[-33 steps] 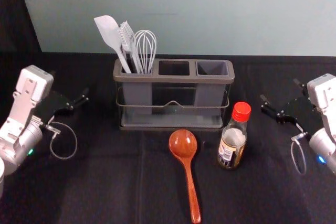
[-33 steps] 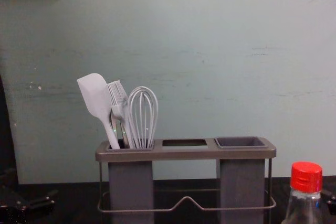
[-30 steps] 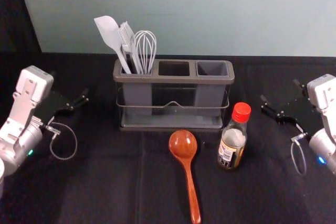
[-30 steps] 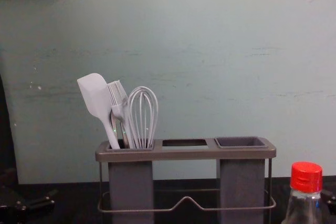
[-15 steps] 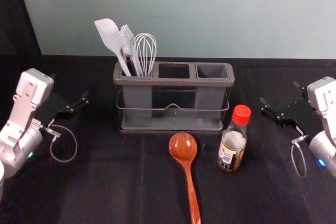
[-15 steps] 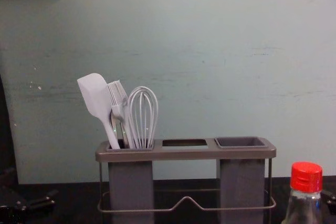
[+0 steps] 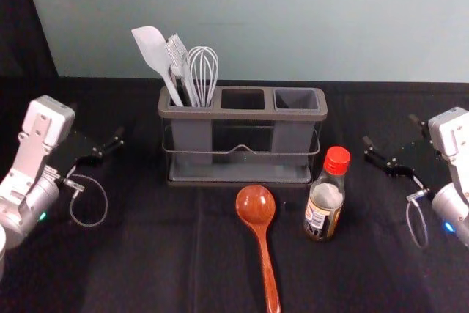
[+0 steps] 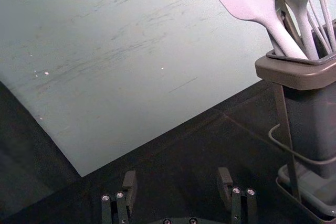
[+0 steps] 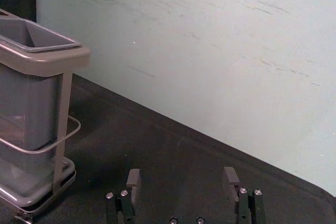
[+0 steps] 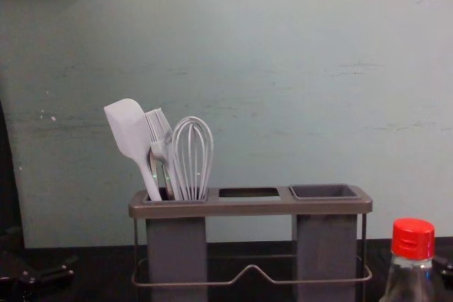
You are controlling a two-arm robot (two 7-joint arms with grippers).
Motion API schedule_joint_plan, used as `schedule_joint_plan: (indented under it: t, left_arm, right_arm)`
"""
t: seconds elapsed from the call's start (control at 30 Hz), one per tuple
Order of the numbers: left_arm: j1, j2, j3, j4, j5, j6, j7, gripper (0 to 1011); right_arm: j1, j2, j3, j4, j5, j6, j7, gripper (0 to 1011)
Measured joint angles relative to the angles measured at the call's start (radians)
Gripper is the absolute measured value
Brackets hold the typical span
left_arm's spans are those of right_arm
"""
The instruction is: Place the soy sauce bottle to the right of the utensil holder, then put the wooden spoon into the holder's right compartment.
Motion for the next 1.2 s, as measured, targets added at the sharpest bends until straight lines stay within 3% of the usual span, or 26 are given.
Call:
schedule_joint_plan:
  t: [0.23,0.5,0.8,0.97,1.2]
  left_arm:
    - [0.0,0.0,0.0,0.0,0.0,0.0,0.0,1005]
    - [0.0,0.0,0.0,0.0,0.0,0.0,0.0,1005]
    - [0.0,0.0,0.0,0.0,0.0,0.0,0.0,1005]
    - [0.0,0.0,0.0,0.0,0.0,0.0,0.0,1005]
    - [0.0,0.0,0.0,0.0,0.0,0.0,0.0,1005]
  right_arm:
    - [-0.006,0.0,0.009,-0.005,0.0,0.0,0.002,1004]
    - [-0.073,0.022,0.056,-0.07,0.027,-0.019,0.024,1004]
    - [-0.217,0.088,0.132,-0.199,0.088,-0.053,0.064,1004]
    - [-0.329,0.13,0.187,-0.286,0.141,-0.092,0.1,1004]
    - [-0.439,0.157,0.242,-0.369,0.205,-0.132,0.145,1004]
